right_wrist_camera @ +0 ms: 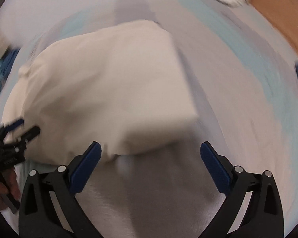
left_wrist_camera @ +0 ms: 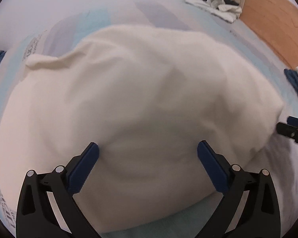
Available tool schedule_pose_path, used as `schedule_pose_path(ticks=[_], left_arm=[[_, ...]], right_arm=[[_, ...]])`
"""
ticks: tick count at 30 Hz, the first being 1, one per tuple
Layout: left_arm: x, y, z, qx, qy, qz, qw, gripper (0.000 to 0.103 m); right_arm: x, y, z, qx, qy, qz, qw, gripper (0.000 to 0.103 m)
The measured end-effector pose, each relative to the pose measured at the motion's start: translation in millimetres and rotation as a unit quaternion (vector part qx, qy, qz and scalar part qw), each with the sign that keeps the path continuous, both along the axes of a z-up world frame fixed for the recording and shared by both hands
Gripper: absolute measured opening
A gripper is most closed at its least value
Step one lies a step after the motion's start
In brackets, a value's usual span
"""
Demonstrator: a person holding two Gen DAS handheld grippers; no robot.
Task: Fold large clothes
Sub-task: 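Grasp the folded jacket end with the right gripper and lift it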
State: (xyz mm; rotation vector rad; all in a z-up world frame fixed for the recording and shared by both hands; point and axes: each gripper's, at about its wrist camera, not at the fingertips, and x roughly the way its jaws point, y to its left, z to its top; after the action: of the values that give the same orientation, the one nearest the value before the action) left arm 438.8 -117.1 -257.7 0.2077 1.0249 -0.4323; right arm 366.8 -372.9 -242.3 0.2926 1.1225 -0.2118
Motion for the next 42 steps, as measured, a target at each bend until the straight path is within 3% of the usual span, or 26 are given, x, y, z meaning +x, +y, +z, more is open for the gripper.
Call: schedule_pose_path(ticks=[10,19,21,26,30,33,35,38,40,42], left_arm=[[-5.6,-1.3,-13.9,0.018,-0.003,0.002,0.9998,0.098],[-6.4,-3.8,-16.3,0.018,-0.002,0.002,0.9998,0.098],[-7.0,-2.9,-9.6,0.010,-0.008,0.006,0.9999,0.097],[10.8,4.0,16.0,0.002,-0.041,0.039,0.9984,0.094],[35.4,13.7,8.7,-0.004,-0.012,0.072,0.9973,0.096],[38.2,13.0,-1.4,0.004,-0.005,0.067,0.9977,0.097],[38.5,15.7,-3.6,0.005,-0.005,0.066,0.9978,0.097],[39.2,17.1,-5.5,0.003,-0.002,0.067,0.9977,0.098],[39.4,17.6,-7.5,0.004,-0.002,0.067,0.9977,0.098],[40.4,16.8,-9.2,0.006,-0.002,0.066,0.9978,0.098]], right_arm=[[12.3,-12.0,-37.3,0.071,-0.020,-0.028,0.997,0.096],[24.7,-41.3,-44.2,0.166,-0.070,-0.097,0.979,0.097],[31.0,-37.8,-39.2,0.178,-0.082,-0.091,0.976,0.095],[32.8,-24.9,-32.7,0.156,-0.071,-0.085,0.982,0.095],[32.1,-21.9,-42.3,0.146,-0.052,-0.090,0.984,0.091],[37.8,-18.1,-45.4,0.151,-0.049,-0.099,0.982,0.091],[41.9,-17.6,-46.6,0.156,-0.048,-0.109,0.980,0.083],[39.2,-26.9,-45.3,0.178,-0.053,-0.145,0.972,0.060],[36.3,-32.9,-40.3,0.197,-0.061,-0.159,0.965,0.037],[38.0,-32.4,-30.6,0.197,-0.068,-0.156,0.965,0.029]])
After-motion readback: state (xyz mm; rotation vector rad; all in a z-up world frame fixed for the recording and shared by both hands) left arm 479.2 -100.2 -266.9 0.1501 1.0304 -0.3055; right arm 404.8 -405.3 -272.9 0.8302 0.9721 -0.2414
